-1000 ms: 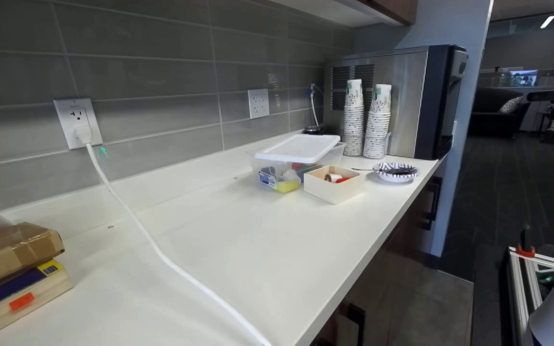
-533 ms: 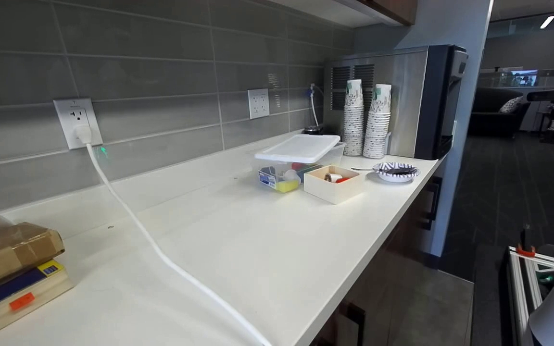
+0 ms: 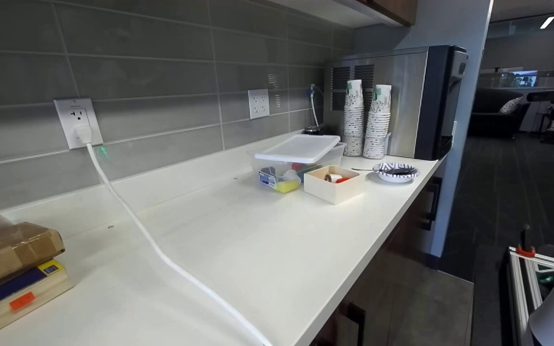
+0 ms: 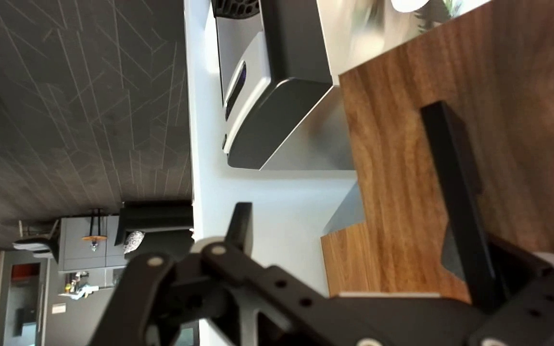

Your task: Open and close the cabinet

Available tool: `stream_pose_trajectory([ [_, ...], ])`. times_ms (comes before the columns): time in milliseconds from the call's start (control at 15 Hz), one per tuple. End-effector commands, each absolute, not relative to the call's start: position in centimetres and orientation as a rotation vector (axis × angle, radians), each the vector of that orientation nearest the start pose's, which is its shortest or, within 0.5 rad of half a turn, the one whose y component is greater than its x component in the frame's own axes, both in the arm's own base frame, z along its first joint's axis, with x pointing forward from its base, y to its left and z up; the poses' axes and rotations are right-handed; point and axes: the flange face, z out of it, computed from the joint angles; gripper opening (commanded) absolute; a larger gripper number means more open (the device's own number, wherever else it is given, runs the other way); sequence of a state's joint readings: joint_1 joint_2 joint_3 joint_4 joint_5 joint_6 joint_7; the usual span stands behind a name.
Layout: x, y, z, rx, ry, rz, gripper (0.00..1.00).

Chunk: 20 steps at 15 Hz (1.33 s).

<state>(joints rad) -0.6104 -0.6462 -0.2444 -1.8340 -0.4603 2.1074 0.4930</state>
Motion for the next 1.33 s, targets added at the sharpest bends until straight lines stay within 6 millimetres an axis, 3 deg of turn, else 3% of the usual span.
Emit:
stream_pose_trajectory([
  [0, 13.7, -29.3, 82.9, -2.597, 2.105, -1.407, 1.00],
  [600, 10.7, -24.7, 82.4, -2.600, 2.117, -1.429, 1.00],
  [1267, 9.8, -22.7, 82.0, -2.606, 2.128, -1.438, 1.00],
])
